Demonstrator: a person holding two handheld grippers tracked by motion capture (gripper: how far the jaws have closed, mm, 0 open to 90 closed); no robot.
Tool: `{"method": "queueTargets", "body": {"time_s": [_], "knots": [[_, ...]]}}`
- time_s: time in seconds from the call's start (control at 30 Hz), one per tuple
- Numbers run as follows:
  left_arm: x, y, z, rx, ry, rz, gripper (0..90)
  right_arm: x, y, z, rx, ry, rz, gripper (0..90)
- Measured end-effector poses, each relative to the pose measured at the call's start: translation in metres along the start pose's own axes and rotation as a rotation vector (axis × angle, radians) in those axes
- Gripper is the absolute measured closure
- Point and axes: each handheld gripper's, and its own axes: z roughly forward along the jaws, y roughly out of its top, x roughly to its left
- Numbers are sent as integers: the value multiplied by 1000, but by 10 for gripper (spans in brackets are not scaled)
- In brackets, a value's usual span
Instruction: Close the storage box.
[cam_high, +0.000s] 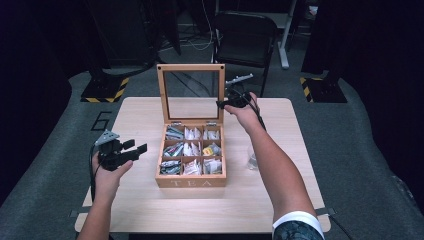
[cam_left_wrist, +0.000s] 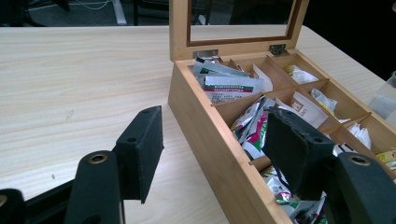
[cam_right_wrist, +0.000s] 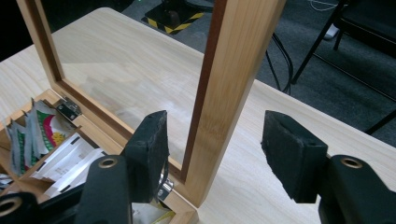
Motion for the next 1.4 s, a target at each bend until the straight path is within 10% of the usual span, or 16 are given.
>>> {"method": "queueTargets", "body": {"time_s": [1.4], "knots": [[10,-3,2,4,9,-31,373,5,3,5,-15,68,41,466]]}}
